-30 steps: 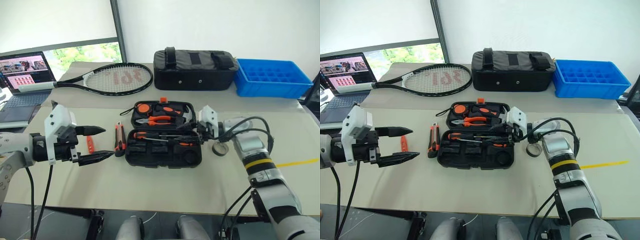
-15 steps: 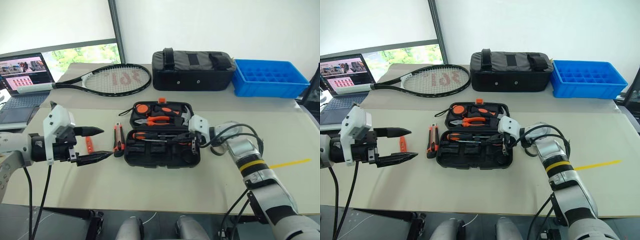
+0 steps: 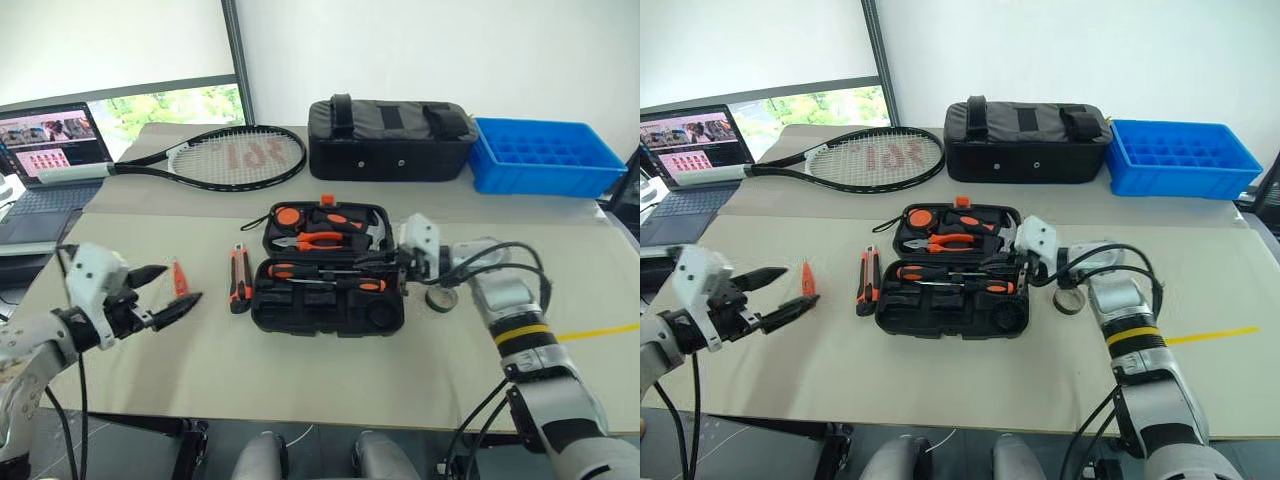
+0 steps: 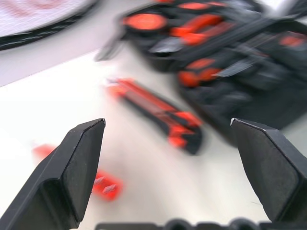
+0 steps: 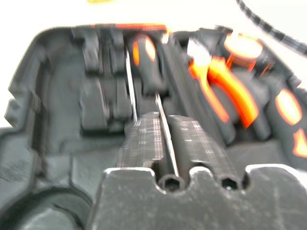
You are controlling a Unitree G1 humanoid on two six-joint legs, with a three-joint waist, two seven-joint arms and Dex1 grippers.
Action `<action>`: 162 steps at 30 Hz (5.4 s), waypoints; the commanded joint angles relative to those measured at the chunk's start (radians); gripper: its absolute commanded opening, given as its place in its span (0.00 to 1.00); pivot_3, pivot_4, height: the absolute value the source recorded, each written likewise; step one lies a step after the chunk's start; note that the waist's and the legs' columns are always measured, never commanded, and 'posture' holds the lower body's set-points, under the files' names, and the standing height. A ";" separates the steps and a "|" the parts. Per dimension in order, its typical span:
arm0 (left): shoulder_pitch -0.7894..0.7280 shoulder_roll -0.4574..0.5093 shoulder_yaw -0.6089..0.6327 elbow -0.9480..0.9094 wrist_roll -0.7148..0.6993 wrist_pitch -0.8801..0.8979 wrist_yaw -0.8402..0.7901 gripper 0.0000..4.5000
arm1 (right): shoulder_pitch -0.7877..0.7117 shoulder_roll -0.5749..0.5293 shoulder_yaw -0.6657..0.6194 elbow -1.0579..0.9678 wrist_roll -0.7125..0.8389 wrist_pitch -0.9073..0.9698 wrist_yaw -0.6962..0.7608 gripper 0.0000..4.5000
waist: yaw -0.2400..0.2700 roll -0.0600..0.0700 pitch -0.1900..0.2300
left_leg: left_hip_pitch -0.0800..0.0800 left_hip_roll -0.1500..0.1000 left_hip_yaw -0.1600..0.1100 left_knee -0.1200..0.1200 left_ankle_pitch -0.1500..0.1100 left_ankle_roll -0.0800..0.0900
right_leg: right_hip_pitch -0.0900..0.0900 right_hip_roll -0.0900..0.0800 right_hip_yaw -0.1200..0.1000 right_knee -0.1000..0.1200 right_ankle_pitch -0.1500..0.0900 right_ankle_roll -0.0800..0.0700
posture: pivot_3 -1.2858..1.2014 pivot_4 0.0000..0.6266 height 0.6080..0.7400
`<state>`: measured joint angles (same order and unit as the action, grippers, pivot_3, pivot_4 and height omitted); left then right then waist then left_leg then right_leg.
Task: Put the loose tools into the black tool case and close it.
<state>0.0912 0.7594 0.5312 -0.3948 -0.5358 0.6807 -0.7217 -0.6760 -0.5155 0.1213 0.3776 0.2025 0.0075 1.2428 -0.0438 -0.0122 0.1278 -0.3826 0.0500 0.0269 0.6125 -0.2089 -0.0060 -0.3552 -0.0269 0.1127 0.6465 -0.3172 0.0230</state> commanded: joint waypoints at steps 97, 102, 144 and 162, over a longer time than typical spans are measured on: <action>-0.955 -0.231 -0.931 1.040 0.613 -0.849 -0.652 0.11 | 0.442 -0.506 -0.406 -0.083 0.523 -0.034 0.372 1.00 | 0.025 0.001 0.000 | -0.005 -0.004 0.004 0.002 0.003 -0.004 | 0.003 0.003 0.000 -0.005 0.000 0.002 | 0.52 0.24 0.75; -0.946 -0.246 -0.936 1.045 0.629 -0.841 -0.644 0.11 | 0.429 -0.503 -0.395 -0.078 0.519 -0.032 0.372 1.00 | 0.026 0.001 0.000 | -0.005 -0.004 0.004 0.002 0.003 -0.004 | 0.003 0.003 0.000 -0.005 0.000 0.002 | 0.52 0.24 0.75; -0.839 -0.325 -0.770 1.119 0.496 -0.858 -0.608 0.01 | 0.424 -0.520 -0.405 -0.074 0.486 -0.039 0.372 1.00 | 0.026 0.006 -0.003 | -0.005 -0.004 0.004 0.004 0.003 -0.004 | 0.003 0.003 0.001 -0.003 0.000 0.002 | 0.52 0.24 0.75; -0.778 -0.274 -0.463 0.670 0.268 -0.442 -0.310 0.06 | 0.423 -0.514 -0.400 -0.088 0.493 -0.022 0.372 1.00 | 0.024 0.007 -0.003 | -0.006 -0.003 0.003 0.006 0.003 -0.004 | 0.002 0.004 0.001 -0.001 0.000 0.002 | 0.52 0.24 0.75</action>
<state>-0.7058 0.4624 -0.0077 0.3776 -0.2383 0.1543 -1.1421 -0.2480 -1.0144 -0.2475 0.3128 0.6802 -0.0195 1.5676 -0.0201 -0.0051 0.1247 -0.3886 0.0470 0.0301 0.6186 -0.2062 -0.0097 -0.3527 -0.0231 0.1136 0.6454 -0.3174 0.0251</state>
